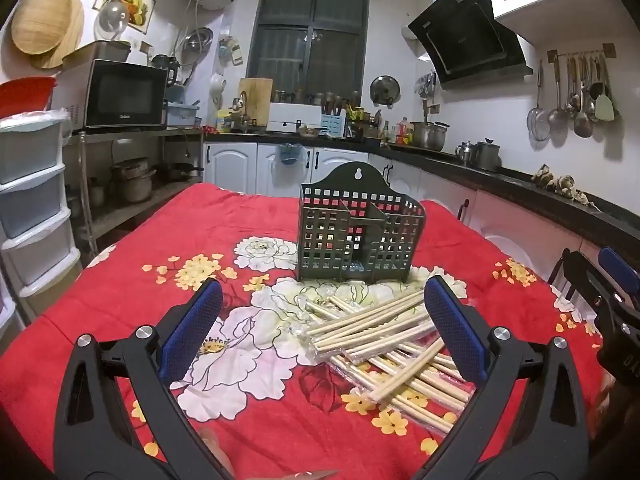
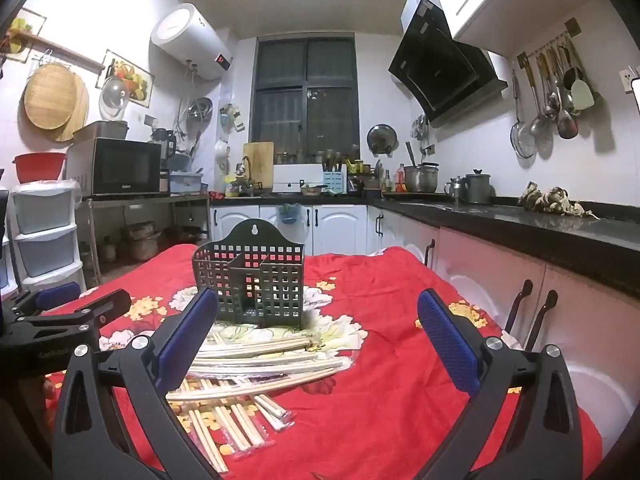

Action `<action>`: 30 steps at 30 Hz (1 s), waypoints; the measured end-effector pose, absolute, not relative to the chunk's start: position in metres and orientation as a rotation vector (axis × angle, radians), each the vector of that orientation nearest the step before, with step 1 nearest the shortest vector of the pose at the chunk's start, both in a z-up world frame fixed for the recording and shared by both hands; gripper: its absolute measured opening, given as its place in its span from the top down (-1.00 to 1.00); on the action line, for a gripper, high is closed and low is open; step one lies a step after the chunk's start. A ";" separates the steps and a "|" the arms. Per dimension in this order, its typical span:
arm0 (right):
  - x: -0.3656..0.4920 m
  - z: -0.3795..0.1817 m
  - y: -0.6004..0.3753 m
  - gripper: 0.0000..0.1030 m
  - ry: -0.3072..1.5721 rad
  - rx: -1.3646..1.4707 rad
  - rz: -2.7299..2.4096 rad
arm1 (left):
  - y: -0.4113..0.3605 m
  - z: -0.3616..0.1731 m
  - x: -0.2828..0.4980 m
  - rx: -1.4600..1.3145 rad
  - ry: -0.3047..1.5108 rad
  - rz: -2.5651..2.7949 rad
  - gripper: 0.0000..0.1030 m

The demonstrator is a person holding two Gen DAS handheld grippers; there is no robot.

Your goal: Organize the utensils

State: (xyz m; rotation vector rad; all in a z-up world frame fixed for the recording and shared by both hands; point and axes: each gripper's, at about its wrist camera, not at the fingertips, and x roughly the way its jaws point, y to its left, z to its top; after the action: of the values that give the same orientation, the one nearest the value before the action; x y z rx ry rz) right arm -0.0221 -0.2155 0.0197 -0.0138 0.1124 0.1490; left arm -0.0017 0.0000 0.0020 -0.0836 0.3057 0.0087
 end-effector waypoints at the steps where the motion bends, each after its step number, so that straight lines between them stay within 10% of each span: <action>1: -0.024 0.021 -0.215 -0.88 0.111 -0.015 0.148 | 0.000 0.002 -0.002 -0.085 0.306 0.010 -0.81; 30: -0.020 0.020 -0.220 -0.88 0.116 -0.005 0.149 | -0.005 0.008 -0.006 -0.083 0.297 0.009 -0.81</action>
State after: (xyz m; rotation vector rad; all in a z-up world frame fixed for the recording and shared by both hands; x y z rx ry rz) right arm -0.0204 -0.2196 0.0195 -0.0055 0.1163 0.1489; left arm -0.0064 -0.0047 0.0079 -0.0833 0.2973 0.0089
